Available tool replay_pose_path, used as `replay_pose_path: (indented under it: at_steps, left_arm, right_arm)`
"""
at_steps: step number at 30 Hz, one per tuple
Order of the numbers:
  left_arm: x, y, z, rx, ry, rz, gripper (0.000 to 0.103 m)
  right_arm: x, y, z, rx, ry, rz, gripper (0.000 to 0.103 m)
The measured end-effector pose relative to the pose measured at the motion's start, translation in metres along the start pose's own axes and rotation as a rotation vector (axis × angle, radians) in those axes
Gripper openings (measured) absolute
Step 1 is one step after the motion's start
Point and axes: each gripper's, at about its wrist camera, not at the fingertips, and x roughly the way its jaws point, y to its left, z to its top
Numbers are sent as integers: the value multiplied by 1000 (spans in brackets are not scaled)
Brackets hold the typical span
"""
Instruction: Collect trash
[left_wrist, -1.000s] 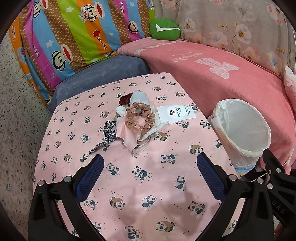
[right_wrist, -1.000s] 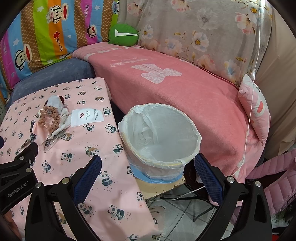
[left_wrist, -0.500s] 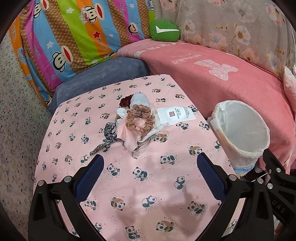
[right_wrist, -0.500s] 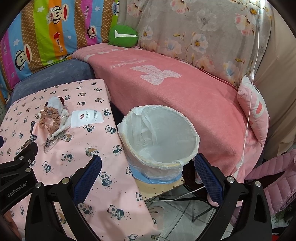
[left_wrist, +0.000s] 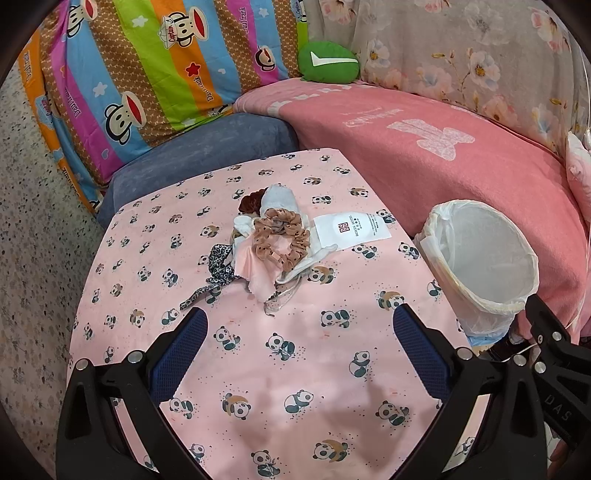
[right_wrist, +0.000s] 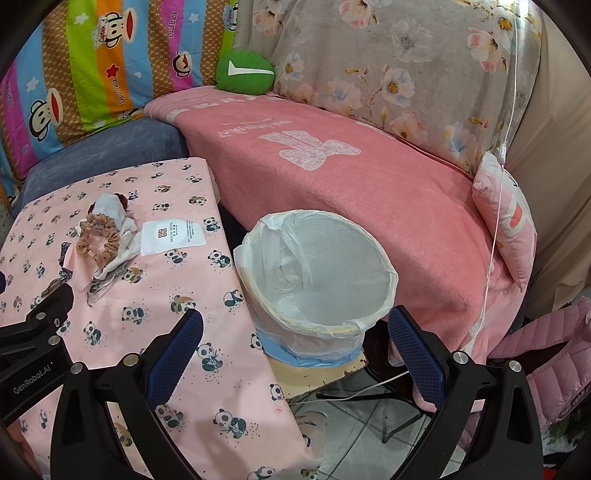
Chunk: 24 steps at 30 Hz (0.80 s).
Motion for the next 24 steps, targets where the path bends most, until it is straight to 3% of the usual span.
replay_pose_path:
  at_steps: [24]
  left_arm:
    - [6,4,-3,3,-3,-12,96]
  right_arm:
    - [2,1,-3,5,-8,-12,98]
